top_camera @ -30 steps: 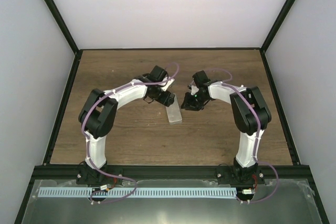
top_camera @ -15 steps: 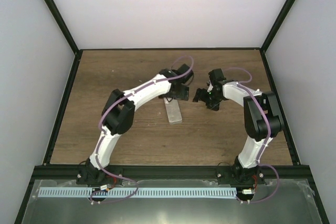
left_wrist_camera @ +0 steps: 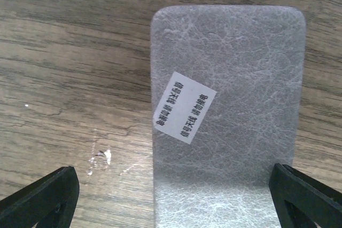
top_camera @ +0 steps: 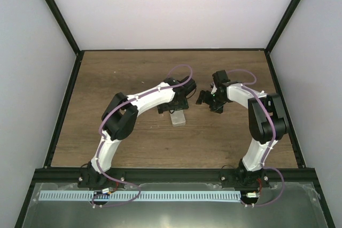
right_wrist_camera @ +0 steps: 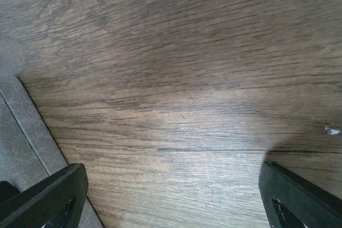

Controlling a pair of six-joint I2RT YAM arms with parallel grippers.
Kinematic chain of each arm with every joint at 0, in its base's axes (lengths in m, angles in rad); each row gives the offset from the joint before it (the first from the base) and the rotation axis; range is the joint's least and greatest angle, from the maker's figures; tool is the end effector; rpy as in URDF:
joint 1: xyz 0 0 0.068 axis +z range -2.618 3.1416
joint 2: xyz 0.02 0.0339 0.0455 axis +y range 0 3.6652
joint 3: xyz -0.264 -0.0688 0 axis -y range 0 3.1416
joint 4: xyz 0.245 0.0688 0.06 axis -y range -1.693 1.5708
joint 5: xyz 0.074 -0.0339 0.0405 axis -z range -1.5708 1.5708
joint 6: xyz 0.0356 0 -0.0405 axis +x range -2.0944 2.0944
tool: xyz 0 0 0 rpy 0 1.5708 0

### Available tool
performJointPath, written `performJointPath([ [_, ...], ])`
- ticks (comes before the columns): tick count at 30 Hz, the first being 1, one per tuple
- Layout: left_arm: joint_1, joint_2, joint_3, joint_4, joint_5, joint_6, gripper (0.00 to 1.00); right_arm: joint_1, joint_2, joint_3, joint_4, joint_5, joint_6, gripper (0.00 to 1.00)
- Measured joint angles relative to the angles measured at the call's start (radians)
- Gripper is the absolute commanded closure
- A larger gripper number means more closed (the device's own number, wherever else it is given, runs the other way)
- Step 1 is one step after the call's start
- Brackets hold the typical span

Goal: Organize the sunglasses
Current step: Move the sunglasses case at the center of the board.

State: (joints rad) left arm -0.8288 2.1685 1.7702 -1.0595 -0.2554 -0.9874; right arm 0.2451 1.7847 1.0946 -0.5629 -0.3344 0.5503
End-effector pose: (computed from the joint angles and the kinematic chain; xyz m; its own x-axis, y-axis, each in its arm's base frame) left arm 0.2971 -0.3108 0.1843 -0.9491 -0.1598 -0.2716 -0.1781 0.9830 0.0442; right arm 0.3239 0.0931 0.1595 -0.9574 0.2697 -0.1033 0.2017 0.8804 0.4291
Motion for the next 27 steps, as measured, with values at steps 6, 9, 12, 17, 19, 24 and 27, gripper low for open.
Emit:
performJointPath([
  [6, 0.0, 0.001, 0.002, 0.029, 0.037, 0.0, 0.0, 0.0, -0.021, -0.023, 0.003, -0.001, 0.0, 0.1],
  [9, -0.001, 0.001, 0.018, 0.026, 0.04, 0.004, 0.0, 0.0, -0.037, -0.032, 0.003, -0.001, -0.003, 0.1],
  [12, 0.0, 0.0, 0.041, 0.026, 0.041, 0.013, 0.0, 0.0, -0.045, -0.037, 0.004, -0.002, -0.003, 0.1],
  [17, 0.0, 0.008, 0.049, 0.028, 0.076, 0.03, 0.0, 0.0, -0.047, -0.038, 0.004, -0.002, -0.004, 0.1],
  [19, 0.0, 0.02, 0.049, 0.031, 0.093, 0.036, 0.0, 0.0, -0.049, -0.038, 0.004, -0.002, -0.004, 0.1],
  [24, 0.0, 0.052, 0.038, 0.041, 0.119, 0.052, 0.17, 0.0, -0.063, -0.038, 0.004, -0.002, -0.008, 0.1],
  [27, 0.0, 0.058, 0.031, 0.041, 0.128, 0.06, 0.33, 0.0, -0.068, -0.042, 0.004, -0.002, -0.008, 0.1],
])
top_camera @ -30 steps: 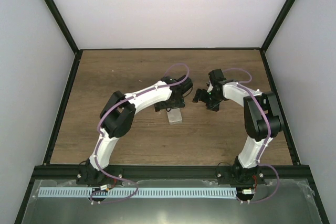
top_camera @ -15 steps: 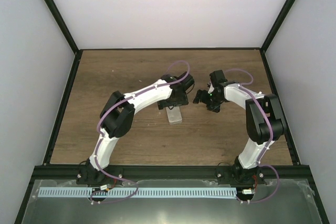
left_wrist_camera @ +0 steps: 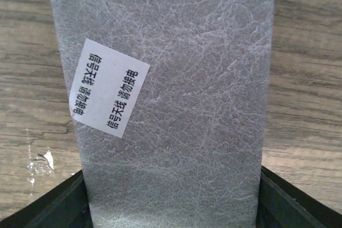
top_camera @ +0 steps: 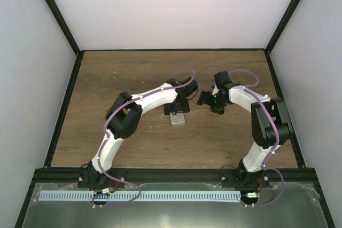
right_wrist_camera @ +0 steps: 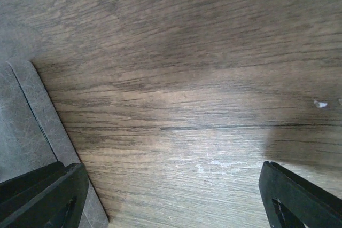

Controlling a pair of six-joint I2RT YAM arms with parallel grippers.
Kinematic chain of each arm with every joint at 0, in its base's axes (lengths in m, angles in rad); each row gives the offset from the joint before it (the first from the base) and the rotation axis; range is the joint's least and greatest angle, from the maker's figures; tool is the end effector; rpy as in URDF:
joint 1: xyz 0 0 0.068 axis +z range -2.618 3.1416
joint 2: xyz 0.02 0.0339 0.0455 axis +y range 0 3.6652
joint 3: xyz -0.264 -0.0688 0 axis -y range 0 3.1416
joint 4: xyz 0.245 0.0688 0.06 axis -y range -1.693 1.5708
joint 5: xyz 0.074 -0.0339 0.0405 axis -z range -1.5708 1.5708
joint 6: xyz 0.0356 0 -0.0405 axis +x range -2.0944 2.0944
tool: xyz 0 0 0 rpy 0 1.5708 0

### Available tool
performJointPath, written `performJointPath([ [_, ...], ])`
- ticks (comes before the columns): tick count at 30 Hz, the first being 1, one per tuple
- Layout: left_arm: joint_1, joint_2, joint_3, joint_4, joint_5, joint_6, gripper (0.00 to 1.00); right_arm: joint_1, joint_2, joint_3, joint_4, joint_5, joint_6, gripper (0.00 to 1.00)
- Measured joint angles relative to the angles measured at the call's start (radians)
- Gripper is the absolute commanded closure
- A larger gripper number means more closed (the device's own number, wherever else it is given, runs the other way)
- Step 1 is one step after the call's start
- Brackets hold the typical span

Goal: Organize the sunglasses
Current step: Move the sunglasses case at the center of the board.

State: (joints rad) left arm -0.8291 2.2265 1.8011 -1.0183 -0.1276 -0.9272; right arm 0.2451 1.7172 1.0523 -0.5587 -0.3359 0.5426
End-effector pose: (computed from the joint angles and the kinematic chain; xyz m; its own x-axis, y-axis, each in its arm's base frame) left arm 0.3024 -0.3234 0.1679 -0.9784 -0.1066 -0.1770 -0.1037 0.9943 -0.0257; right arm 0.3124 0.0902 0.1695 -0.9557 0.2635 -0.1313 0.1817 0.8789 0.4411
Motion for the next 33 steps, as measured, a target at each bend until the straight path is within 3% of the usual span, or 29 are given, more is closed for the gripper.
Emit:
performJointPath([
  [3, 0.0, 0.0, -0.003, 0.001, 0.002, 0.019, 0.41, 0.0, -0.002, -0.006, -0.001, 0.0, 0.0, 0.1],
  [10, 0.0, -0.039, -0.069, 0.039, 0.001, 0.08, 0.42, 0.0, -0.002, -0.009, 0.0, -0.002, 0.0, 0.1],
  [21, 0.094, -0.395, -0.575, 0.153, 0.024, 0.236, 0.42, 0.0, -0.001, -0.027, 0.014, -0.021, 0.0, 0.11],
  [27, 0.112, -0.532, -0.746, 0.213, 0.018, 0.29, 0.41, 0.0, 0.008, -0.03, 0.025, -0.032, 0.0, 0.1],
  [31, 0.112, -0.554, -0.757, 0.233, 0.009, 0.311, 0.3, 0.0, 0.009, -0.033, 0.026, -0.034, 0.0, 0.07],
  [33, 0.112, -0.554, -0.75, 0.241, -0.001, 0.319, 0.1, 0.0, 0.009, -0.033, 0.026, -0.031, -0.002, 0.01],
])
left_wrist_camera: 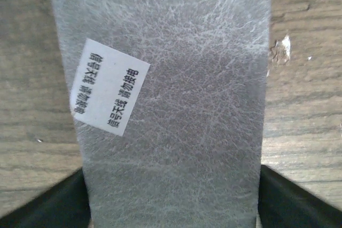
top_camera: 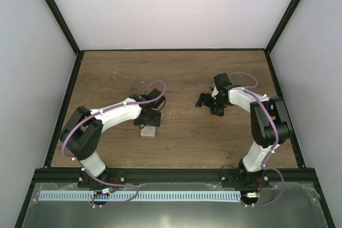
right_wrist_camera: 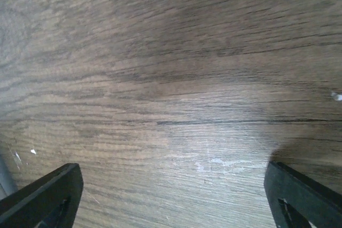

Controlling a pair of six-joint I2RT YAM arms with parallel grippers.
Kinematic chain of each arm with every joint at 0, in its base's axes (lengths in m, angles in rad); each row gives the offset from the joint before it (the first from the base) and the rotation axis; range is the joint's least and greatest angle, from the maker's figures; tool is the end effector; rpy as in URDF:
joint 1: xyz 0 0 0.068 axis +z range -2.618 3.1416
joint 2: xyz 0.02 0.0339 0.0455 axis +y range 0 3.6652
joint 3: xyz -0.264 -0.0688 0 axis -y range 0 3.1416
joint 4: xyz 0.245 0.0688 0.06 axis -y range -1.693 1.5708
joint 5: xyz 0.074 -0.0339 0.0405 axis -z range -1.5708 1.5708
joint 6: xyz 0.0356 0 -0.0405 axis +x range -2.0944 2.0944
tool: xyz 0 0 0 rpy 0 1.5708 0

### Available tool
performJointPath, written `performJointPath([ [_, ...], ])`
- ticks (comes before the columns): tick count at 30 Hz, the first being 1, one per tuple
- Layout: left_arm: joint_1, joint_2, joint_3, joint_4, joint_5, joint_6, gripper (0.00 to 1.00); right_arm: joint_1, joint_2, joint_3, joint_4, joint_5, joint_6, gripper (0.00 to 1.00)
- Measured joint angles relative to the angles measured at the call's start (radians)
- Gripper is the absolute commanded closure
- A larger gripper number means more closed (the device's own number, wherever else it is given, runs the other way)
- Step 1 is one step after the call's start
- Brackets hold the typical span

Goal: Organize the sunglasses
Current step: Move the sunglasses case at the center of the board, then reset both arms

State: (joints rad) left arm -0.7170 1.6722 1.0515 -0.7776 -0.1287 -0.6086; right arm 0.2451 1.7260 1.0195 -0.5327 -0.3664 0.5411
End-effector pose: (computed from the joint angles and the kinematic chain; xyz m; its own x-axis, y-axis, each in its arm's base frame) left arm 0.2289 -0.1935 0.1748 -0.9724 0.0955 -0.2131 0.0965 0.9953 0.0056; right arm 0.3083 0.0903 0.1595 -0.9612 0.2553 -0.1046 0.1813 0.8703 0.4580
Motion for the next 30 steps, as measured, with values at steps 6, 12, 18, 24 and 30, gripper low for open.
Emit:
performJointPath([
  [6, 0.0, -0.012, 0.03, -0.002, -0.055, -0.006, 0.0, -0.001, -0.019, 0.001, -0.003, 0.048, -0.008, 0.12],
  [12, 0.0, -0.122, 0.03, 0.004, -0.134, -0.038, 0.0, -0.001, -0.083, 0.061, -0.027, 0.198, -0.022, 0.0],
  [18, 0.0, -0.372, -0.05, 0.158, -0.311, -0.033, 0.0, -0.001, -0.085, 0.187, -0.012, 0.388, -0.073, 0.0],
  [24, 0.042, -0.53, -0.23, 0.446, -0.537, 0.093, 0.0, -0.063, -0.086, 0.138, 0.143, 0.5, -0.163, 0.0],
  [30, 0.275, -0.544, -0.454, 0.738, -0.486, 0.202, 0.0, -0.2, -0.092, -0.172, 0.485, 0.498, -0.3, 0.0],
])
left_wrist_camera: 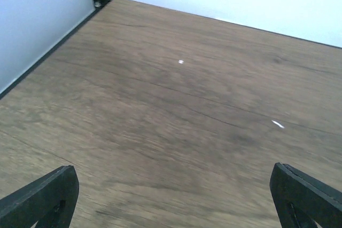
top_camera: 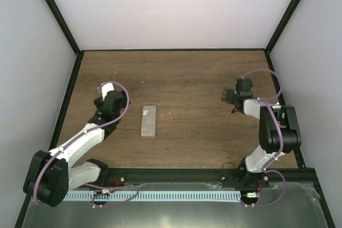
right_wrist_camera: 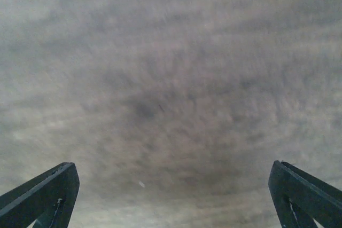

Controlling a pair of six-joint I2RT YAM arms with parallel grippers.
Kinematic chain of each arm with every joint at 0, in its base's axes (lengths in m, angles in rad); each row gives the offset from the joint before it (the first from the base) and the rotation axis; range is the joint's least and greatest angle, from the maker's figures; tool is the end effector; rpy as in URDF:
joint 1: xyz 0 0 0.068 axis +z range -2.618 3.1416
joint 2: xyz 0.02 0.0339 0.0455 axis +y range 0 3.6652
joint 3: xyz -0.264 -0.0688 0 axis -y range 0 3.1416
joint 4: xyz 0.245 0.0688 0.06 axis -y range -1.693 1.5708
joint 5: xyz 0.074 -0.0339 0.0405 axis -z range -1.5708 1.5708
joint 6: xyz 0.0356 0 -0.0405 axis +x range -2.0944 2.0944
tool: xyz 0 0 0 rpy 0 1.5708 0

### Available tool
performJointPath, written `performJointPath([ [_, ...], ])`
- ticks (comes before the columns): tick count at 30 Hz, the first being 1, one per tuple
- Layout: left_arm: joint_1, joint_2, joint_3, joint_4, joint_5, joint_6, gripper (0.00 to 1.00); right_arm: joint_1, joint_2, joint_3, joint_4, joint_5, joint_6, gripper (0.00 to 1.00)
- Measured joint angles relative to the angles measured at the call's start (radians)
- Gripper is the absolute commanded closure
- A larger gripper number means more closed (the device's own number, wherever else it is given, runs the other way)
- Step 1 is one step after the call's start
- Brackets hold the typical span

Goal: Organize the sunglasses
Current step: Reset both arms

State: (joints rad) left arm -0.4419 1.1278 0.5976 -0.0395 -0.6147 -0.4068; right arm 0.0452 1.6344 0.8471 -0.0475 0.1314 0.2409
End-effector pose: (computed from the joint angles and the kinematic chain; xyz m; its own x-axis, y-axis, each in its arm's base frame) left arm 0.2215 -0.0821 0.2243 -0.4123 -0.1625 -0.8964 -0.2752 0.9602 -0.0475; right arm 0.3254 0.0101 0.1647 -0.7088 0.2047 -0.6751 0.2185 0.9736 0.0659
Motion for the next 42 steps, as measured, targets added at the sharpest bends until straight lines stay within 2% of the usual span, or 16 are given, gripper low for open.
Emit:
performJointPath([
  [3, 0.09, -0.005, -0.107, 0.179, 0.025, 0.051, 0.0, -0.051, -0.019, -0.195, 0.209, -0.057, -0.056, 0.0],
  [7, 0.215, 0.026, -0.213, 0.401, 0.077, 0.113, 0.0, -0.12, -0.024, -0.296, 0.442, -0.241, -0.096, 0.0],
  [11, 0.338, 0.126, -0.212, 0.595, 0.174, 0.164, 0.0, -0.181, -0.024, -0.307, 0.646, -0.43, -0.118, 0.0],
  [16, 0.418, 0.301, -0.134, 0.743, 0.315, 0.267, 0.0, -0.188, -0.063, -0.388, 0.837, -0.528, -0.136, 0.0],
  [19, 0.429, 0.348, -0.079, 0.768, 0.408, 0.314, 0.0, -0.188, -0.121, -0.476, 0.912, -0.532, -0.135, 0.0],
  [22, 0.431, 0.318, -0.079, 0.762, 0.494, 0.355, 0.0, -0.188, -0.16, -0.529, 0.98, -0.523, -0.135, 0.0],
  [25, 0.431, 0.237, -0.138, 0.766, 0.524, 0.392, 0.0, -0.188, -0.232, -0.623, 1.082, -0.496, -0.128, 0.0],
  [29, 0.449, 0.141, -0.291, 0.797, 0.531, 0.416, 0.0, -0.184, -0.314, -0.744, 1.205, -0.444, -0.117, 0.0],
  [31, 0.457, 0.139, -0.335, 0.797, 0.533, 0.42, 0.0, -0.173, -0.315, -0.75, 1.227, -0.433, -0.122, 0.0],
  [35, 0.462, 0.19, -0.326, 0.828, 0.536, 0.426, 0.0, -0.129, -0.287, -0.727, 1.254, -0.424, -0.151, 0.0],
  [39, 0.466, 0.306, -0.282, 0.923, 0.572, 0.426, 0.0, -0.114, -0.171, -0.71, 1.32, -0.373, -0.154, 0.0],
  [42, 0.467, 0.389, -0.283, 0.999, 0.579, 0.425, 0.0, -0.11, -0.122, -0.696, 1.305, -0.361, -0.159, 0.0],
])
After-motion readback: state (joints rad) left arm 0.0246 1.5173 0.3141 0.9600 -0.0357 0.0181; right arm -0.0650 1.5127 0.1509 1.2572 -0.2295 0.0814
